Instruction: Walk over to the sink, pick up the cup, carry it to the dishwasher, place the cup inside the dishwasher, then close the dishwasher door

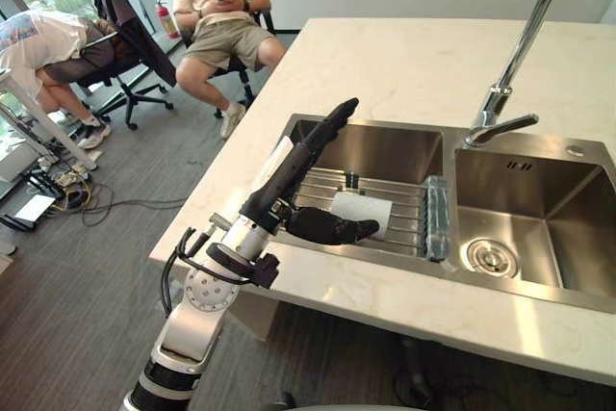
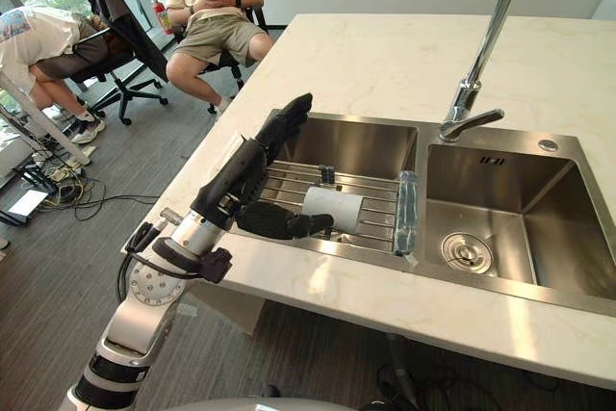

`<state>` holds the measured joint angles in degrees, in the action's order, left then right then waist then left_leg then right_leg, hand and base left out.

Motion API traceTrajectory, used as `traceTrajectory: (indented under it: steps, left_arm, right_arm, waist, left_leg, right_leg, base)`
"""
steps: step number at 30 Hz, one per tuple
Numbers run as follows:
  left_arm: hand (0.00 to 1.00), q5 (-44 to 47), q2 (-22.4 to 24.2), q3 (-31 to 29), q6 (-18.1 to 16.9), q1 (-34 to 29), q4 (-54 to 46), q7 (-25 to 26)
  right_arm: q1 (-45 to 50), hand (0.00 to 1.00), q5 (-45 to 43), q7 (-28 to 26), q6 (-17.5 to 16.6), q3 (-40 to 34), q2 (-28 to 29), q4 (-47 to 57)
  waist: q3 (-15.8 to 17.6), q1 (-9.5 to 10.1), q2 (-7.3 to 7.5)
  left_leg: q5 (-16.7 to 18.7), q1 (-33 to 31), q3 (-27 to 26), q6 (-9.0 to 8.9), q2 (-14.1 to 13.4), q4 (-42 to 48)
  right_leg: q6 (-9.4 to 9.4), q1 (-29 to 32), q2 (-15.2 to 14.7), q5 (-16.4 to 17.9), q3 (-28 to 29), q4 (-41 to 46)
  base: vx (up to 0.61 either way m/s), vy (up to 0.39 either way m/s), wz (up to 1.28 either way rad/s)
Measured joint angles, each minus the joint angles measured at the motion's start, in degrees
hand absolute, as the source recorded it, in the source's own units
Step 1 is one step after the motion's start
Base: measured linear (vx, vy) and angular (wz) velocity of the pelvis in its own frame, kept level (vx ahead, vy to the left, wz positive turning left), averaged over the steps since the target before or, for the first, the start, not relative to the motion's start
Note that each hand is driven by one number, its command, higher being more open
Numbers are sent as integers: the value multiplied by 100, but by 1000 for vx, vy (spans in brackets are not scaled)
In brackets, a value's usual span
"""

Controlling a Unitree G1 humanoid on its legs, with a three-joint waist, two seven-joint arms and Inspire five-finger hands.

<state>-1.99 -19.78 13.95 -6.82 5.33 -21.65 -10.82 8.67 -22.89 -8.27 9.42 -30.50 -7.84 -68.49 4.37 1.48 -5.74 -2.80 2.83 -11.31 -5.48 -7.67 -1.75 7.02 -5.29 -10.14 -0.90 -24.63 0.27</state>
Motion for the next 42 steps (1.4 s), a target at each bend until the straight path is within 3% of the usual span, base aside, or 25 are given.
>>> traceTrajectory:
  steps: [5, 10, 15, 25, 31, 38, 42]
  left_arm:
    - [100, -308, -41, 174, 45, 164, 201, -78]
    - [100, -662, -233, 669, 325, 528, 514, -254]
    - [100, -902, -230, 770, 633, 612, 924, -259]
    - [100, -1158, -405, 793, 797, 606, 1998, 576]
    - [100, -1157, -400, 791, 788, 602, 2018, 926]
    - [100, -1046, -376, 783, 788, 604, 2019, 1471]
    - [100, -479, -180, 542, 751, 613, 2016, 1726]
  right_arm:
    - [-56, 100, -16, 98, 79, -1, 2, -59]
    - [-107, 100, -291, 265, 181, -9, 16, -59]
    - [-112, 100, -513, 465, 221, -15, 41, -57]
    - [-124, 100, -760, 649, 167, 0, 161, 84]
    - [-123, 100, -915, 772, 136, 182, 256, 192]
    - [-121, 100, -956, 876, 130, 177, 278, 212]
    - [-48, 100, -957, 823, 70, 9, 330, 219]
  waist:
    - [-13, 0, 57]
    - [-54, -104, 155]
    - [-70, -176, 174]
    - [-44, -245, 261]
    - [-21, -260, 394]
    - [-18, -267, 399]
    - [-19, -243, 399]
  left_leg:
    - [-26, -1, -87, 37, 33, -6]
    - [-33, 2, -216, 47, 66, -21]
    - [-33, 19, -279, 47, 73, -40]
    - [-18, 93, -337, 38, 76, -71]
    - [11, 140, -366, 20, 88, -110]
    - [36, 179, -366, 32, 100, -110]
    - [65, 223, -427, 24, 102, -110]
  right_leg:
    - [-28, -9, 3, -171, 97, -199]
    - [18, -10, 4, -369, 209, -396]
    - [20, -2, 9, -425, 274, -465]
    - [-14, -11, 26, -477, 347, -525]
    - [-14, 0, 25, -477, 404, -539]
    - [-13, -1, 22, -479, 457, -518]
    - [1, 8, 15, -487, 554, -516]
  base:
    - [-66, 22, -11]
    - [-39, 13, -12]
    - [-11, -1, -7]
    - [-18, -5, -5]
    - [-10, -1, -5]
    - [7, -2, -4]
    - [-14, 3, -8]
